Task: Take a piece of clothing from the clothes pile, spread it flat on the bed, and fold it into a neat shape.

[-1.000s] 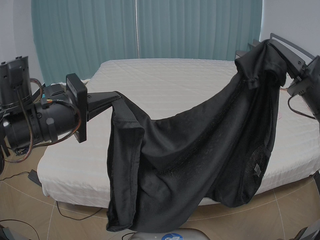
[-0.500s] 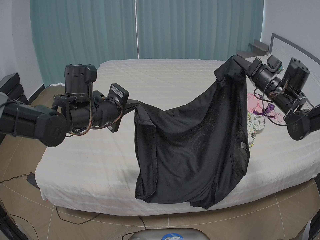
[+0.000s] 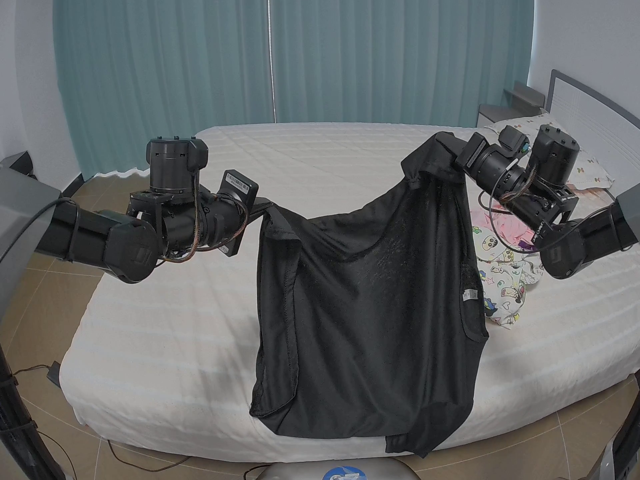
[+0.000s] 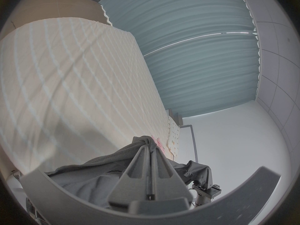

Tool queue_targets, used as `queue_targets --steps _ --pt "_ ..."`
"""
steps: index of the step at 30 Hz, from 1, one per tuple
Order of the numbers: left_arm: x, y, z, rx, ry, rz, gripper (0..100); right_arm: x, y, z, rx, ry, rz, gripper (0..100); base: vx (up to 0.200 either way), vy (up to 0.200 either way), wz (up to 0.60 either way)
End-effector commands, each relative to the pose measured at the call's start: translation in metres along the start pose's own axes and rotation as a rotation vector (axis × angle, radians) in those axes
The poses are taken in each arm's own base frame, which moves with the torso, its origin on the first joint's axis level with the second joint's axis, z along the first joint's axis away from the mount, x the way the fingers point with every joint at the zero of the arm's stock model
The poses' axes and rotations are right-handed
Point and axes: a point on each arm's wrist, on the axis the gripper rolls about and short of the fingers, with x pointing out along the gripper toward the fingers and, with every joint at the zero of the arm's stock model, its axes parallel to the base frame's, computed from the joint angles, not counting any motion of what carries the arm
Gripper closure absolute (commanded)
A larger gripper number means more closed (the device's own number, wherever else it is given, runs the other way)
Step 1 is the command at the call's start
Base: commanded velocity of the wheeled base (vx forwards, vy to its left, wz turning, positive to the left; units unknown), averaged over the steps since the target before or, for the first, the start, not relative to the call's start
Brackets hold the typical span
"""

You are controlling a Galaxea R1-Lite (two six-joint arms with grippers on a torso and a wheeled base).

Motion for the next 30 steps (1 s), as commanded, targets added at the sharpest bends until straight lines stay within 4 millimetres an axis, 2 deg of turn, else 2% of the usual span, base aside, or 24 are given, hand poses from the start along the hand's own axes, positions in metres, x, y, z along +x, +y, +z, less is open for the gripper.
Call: queue_targets --steps 1,3,4,6,8,12,13,14,16,17,21,24,26,28,30 --pt "0.031 0.022 0.012 -0.019 -0.017 0.047 100 0.021 -0.021 -0.037 0.020 0.037 -0.068 100 0.200 0.000 0.00" --pt "0.035 0.026 0.013 -0.021 -0.016 0.056 100 0.025 -0.022 -0.045 0.026 0.047 -0.075 100 0.200 0.000 0.00" --pt "0.040 0.034 0.012 -0.024 -0.013 0.075 100 0.028 -0.028 -0.058 0.030 0.062 -0.096 100 0.000 0.000 0.00" --pt "0.046 0.042 0.011 -0.026 -0.005 0.093 100 0.033 -0.033 -0.070 0.031 0.053 -0.131 100 0.000 0.000 0.00" --pt "0.048 0.045 0.010 -0.025 -0.003 0.098 100 0.035 -0.034 -0.071 0.030 0.041 -0.145 100 0.000 0.000 0.00" --pt "0.057 0.061 0.011 -0.035 0.005 0.129 100 0.042 -0.052 -0.083 0.032 0.031 -0.204 100 0.000 0.000 0.00" --pt "0.057 0.061 0.011 -0.035 0.005 0.129 0 0.042 -0.052 -0.083 0.032 0.031 -0.204 0 0.000 0.000 0.00" --pt "0.057 0.061 0.011 -0.035 0.005 0.129 0 0.042 -0.052 -0.083 0.032 0.031 -0.204 0 0.000 0.000 0.00" --pt "0.066 0.071 0.016 -0.048 -0.003 0.142 0 0.043 -0.067 -0.103 0.052 0.068 -0.230 0 0.000 0.000 0.00" --pt "0.067 0.071 0.016 -0.048 -0.003 0.142 0 0.043 -0.068 -0.105 0.054 0.071 -0.233 0 0.000 0.000 0.00" --pt "0.079 0.083 0.019 -0.045 -0.034 0.168 0 0.040 -0.095 -0.133 0.059 0.138 -0.308 0 0.000 0.000 0.00" --pt "0.079 0.086 0.025 -0.046 -0.059 0.179 0 0.033 -0.112 -0.142 0.054 0.185 -0.384 0 0.000 0.000 0.00" --pt "0.078 0.088 0.027 -0.050 -0.062 0.188 0 0.021 -0.122 -0.150 0.060 0.286 -0.457 0 0.000 0.000 0.00" --pt "0.077 0.091 0.027 -0.050 -0.061 0.199 0 0.014 -0.130 -0.152 0.042 0.338 -0.505 0 0.000 0.000 0.00" --pt "0.075 0.094 0.026 -0.051 -0.054 0.214 0 0.016 -0.136 -0.148 0.037 0.312 -0.518 0 0.000 0.000 0.00"
